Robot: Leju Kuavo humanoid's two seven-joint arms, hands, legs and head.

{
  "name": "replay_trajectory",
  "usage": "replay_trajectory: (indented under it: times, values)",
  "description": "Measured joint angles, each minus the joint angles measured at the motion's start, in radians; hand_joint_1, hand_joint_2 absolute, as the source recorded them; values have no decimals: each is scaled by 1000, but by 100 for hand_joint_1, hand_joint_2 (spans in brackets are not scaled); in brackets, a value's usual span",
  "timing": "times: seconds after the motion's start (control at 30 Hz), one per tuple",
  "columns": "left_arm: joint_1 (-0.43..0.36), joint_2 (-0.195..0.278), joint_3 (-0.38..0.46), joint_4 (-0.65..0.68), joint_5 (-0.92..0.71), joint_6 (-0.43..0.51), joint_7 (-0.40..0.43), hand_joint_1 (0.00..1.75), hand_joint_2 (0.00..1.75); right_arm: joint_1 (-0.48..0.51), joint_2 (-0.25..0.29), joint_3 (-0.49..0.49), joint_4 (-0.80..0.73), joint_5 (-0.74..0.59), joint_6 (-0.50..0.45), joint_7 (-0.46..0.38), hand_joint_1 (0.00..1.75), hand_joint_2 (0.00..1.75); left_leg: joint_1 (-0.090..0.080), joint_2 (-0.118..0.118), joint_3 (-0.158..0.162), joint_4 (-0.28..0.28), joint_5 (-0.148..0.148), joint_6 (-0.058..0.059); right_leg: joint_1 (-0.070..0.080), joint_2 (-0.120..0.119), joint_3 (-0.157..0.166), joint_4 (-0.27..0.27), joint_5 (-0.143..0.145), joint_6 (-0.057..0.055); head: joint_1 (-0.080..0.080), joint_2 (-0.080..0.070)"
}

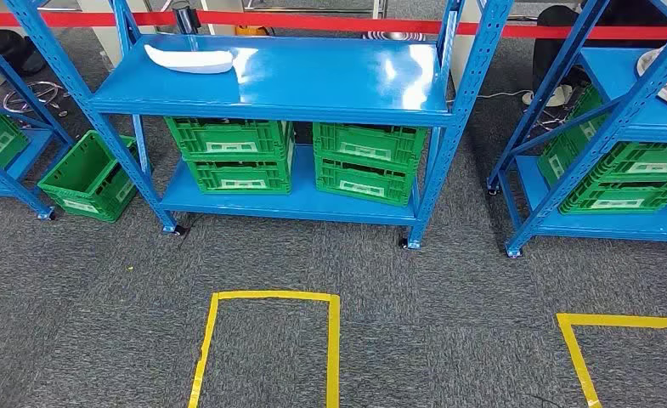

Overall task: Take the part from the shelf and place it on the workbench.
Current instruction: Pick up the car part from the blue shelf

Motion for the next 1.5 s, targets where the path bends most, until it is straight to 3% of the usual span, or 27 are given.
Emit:
replay_trajectory:
  times: [0.6,0.73,0.8,0.93,1.0,1.13,1.5]
  values:
    - [0,0,0,0,0,0,0,0,175,0,0,0,0,0,0,0,0,0,0,0,0,0,0,0,0,0,0,0,0,0,0,0]
    - [0,0,0,0,0,0,0,0,175,0,0,0,0,0,0,0,0,175,0,0,0,0,0,0,0,0,0,0,0,0,0,0]
    - [-3,1,-3,0,4,6,0,0,175,-3,0,3,0,-6,-3,2,0,175,0,0,0,0,0,0,0,0,0,0,0,0,0,0]
    - [-24,11,-38,9,38,62,4,0,175,-25,2,36,4,-52,-28,20,0,0,0,0,0,0,0,0,0,0,0,0,0,0,0,0]
    - [-37,19,-61,16,61,101,10,0,175,-41,3,59,10,-83,-47,34,0,0,0,0,1,0,0,0,0,0,-1,0,0,0,0,0]
    - [-61,35,-106,31,110,181,17,0,0,-68,6,106,24,-148,-84,59,0,0,0,0,1,0,0,0,0,0,0,0,0,0,0,0]
    - [-139,77,-153,-2,338,332,-60,0,0,-125,9,257,80,-314,-192,81,0,0,0,0,0,0,1,-1,0,0,-2,0,0,0,0,0]
